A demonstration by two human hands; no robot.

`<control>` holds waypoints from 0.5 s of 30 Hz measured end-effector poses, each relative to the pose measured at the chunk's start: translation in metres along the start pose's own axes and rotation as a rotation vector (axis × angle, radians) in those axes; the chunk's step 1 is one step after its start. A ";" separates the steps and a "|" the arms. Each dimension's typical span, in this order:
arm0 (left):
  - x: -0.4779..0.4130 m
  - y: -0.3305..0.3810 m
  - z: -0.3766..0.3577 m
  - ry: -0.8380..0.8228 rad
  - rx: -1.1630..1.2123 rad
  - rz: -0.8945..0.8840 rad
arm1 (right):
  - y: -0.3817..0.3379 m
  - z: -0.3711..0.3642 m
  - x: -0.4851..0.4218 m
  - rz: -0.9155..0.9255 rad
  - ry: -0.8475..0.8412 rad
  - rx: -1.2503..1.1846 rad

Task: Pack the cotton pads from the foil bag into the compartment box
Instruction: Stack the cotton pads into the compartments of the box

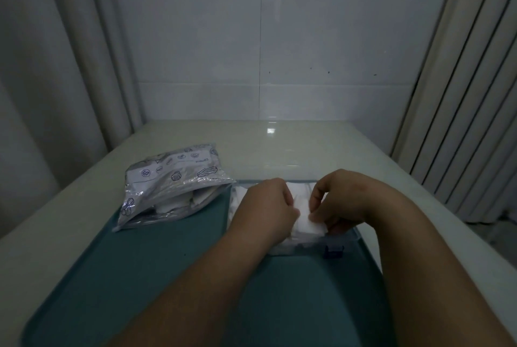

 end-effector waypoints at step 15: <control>-0.001 -0.013 0.001 -0.246 -0.129 -0.096 | 0.001 -0.013 -0.010 0.063 0.048 0.140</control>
Point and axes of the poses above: each hand's wrist, its own x-axis away from the middle knuckle, its own z-axis out of the back of the hand, y = z × x, the point moved 2 cm from there along -x, towards the middle knuckle, and after that the axes turned 14 degrees about -z, right-handed, at the moved point
